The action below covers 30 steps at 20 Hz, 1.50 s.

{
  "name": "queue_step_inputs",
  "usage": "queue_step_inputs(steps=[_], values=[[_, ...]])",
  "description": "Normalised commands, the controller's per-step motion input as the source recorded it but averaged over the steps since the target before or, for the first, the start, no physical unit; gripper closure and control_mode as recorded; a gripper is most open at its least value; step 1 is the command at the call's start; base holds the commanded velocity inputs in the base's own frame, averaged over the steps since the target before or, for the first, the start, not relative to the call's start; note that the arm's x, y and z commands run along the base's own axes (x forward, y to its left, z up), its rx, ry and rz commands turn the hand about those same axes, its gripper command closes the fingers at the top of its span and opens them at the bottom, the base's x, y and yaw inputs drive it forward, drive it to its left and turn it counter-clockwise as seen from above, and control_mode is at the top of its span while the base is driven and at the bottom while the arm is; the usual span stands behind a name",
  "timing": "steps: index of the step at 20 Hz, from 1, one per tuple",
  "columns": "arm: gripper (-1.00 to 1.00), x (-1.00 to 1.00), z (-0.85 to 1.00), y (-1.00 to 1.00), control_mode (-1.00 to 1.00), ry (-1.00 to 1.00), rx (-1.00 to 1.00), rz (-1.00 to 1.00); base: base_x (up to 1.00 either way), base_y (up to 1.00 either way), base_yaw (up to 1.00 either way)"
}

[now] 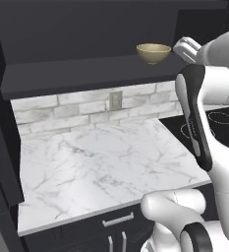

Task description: Take the smaller bowl and place it next to the appetizer plate on the dining counter , and place the larger bowl next to the plate with cooked food.

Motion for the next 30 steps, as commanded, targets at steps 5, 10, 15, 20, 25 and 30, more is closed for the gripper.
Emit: queue_step_inputs(steps=[5, 10, 15, 20, 25, 30], values=[[-1.00, 0.06, 0.37, -0.10, -1.00, 0.01, 0.00, 0.00, 0.00, 0.00, 0.00], [-1.00, 0.15, 0.25, -0.01, -1.00, 0.07, 0.00, 0.00, 0.00, 0.00, 0.00], [-1.00, 0.39, -0.13, 0.00, -1.00, 0.02, 0.00, 0.01, 0.00, 0.00, 0.00], [-1.00, 0.37, -0.30, 0.00, -1.00, 0.00, 0.00, 0.00, 0.00, 0.00, 0.00], [-1.00, 0.37, -0.14, 0.00, -1.00, 0.00, 0.00, 0.00, 0.00, 0.00, 0.00], [-1.00, 0.28, 0.01, -0.05, -1.00, 0.01, 0.00, 0.00, 0.00, 0.00, 0.00]])
